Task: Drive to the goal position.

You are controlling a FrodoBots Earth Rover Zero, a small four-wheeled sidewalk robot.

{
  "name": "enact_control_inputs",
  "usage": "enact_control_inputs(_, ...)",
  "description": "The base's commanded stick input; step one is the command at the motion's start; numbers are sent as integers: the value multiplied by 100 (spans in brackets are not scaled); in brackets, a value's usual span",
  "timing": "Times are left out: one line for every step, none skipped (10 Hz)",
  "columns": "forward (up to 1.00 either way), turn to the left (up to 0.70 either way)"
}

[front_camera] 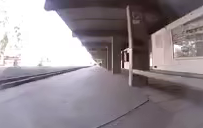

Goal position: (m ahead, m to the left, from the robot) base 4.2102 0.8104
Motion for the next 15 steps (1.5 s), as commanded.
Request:
enact_control_inputs(50, 0)
enact_control_inputs(50, 0)
enact_control_inputs(50, 0)
enact_control_inputs(50, 0)
enact_control_inputs(50, 0)
enact_control_inputs(50, 0)
enact_control_inputs(50, 0)
enact_control_inputs(50, 0)
enact_control_inputs(50, 0)
enact_control_inputs(50, 0)
enact_control_inputs(50, 0)
enact_control_inputs(50, 0)
enact_control_inputs(50, 0)
enact_control_inputs(50, 0)
enact_control_inputs(50, 0)
